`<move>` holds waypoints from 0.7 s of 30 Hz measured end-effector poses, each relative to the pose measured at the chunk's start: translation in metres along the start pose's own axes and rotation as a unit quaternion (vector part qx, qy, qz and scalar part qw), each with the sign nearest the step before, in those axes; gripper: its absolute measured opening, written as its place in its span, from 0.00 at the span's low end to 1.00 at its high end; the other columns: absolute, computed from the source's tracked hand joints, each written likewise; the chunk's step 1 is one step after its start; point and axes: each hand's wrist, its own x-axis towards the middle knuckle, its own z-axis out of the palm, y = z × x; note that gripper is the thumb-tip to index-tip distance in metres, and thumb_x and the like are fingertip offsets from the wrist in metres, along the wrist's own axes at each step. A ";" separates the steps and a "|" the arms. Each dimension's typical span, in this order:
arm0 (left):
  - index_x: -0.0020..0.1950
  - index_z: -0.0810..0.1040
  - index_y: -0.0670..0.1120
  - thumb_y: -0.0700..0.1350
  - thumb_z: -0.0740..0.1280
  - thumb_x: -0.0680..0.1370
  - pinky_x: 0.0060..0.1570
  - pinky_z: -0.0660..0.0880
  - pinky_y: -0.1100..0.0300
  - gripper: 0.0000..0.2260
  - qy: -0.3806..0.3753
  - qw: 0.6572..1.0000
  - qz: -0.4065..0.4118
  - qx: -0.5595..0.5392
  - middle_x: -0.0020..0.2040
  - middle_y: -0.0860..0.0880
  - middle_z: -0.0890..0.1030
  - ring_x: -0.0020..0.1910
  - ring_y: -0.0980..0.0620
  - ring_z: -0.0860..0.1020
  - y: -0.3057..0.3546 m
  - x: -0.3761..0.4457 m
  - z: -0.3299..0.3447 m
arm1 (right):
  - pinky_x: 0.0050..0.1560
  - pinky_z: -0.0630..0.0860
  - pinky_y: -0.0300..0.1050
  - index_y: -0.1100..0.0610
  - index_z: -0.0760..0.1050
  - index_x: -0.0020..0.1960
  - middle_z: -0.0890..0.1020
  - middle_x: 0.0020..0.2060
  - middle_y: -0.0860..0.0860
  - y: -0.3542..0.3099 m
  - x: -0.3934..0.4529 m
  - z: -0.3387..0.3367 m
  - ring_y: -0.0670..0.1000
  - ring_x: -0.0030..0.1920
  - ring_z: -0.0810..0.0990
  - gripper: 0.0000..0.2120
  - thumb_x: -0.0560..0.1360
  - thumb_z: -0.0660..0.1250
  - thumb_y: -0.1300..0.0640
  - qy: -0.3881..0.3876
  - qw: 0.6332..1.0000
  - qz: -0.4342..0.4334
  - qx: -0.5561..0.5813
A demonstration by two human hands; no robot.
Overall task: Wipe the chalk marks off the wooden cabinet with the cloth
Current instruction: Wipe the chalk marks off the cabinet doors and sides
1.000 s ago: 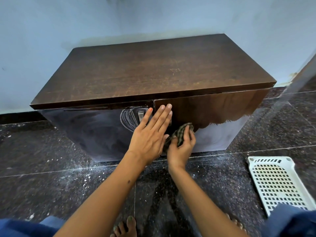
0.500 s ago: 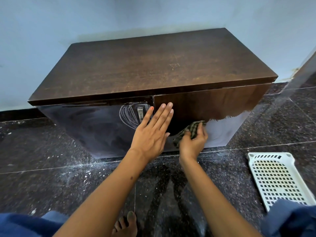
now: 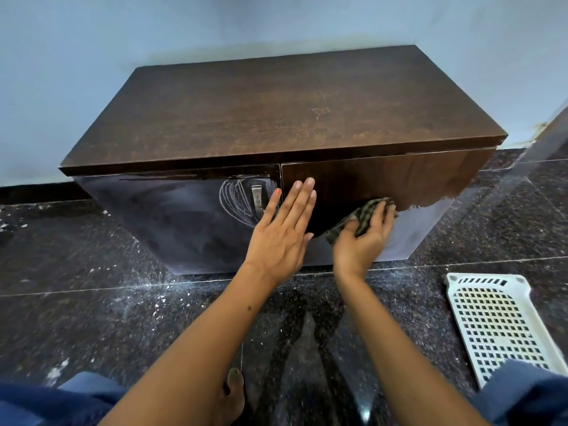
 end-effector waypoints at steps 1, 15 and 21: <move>0.76 0.37 0.41 0.52 0.45 0.82 0.73 0.33 0.49 0.28 -0.001 1.000 -0.004 -0.001 0.76 0.44 0.35 0.76 0.47 0.36 0.001 0.000 0.001 | 0.70 0.53 0.33 0.61 0.60 0.74 0.56 0.76 0.53 0.000 -0.006 0.002 0.48 0.74 0.55 0.26 0.77 0.61 0.68 -0.011 1.000 -0.018 0.002; 0.76 0.38 0.40 0.52 0.45 0.82 0.72 0.33 0.49 0.28 0.005 1.000 -0.017 0.013 0.76 0.44 0.36 0.76 0.47 0.38 0.005 -0.001 0.003 | 0.70 0.64 0.46 0.60 0.62 0.73 0.62 0.70 0.56 0.003 0.000 -0.005 0.54 0.70 0.65 0.26 0.77 0.61 0.68 0.011 1.000 0.014 0.013; 0.77 0.41 0.40 0.52 0.46 0.81 0.73 0.35 0.49 0.28 0.006 1.000 -0.016 0.010 0.77 0.44 0.39 0.76 0.46 0.39 0.006 0.001 0.004 | 0.63 0.58 0.30 0.62 0.62 0.73 0.63 0.72 0.56 0.005 0.037 -0.022 0.54 0.71 0.64 0.25 0.78 0.60 0.67 0.070 0.994 0.081 0.028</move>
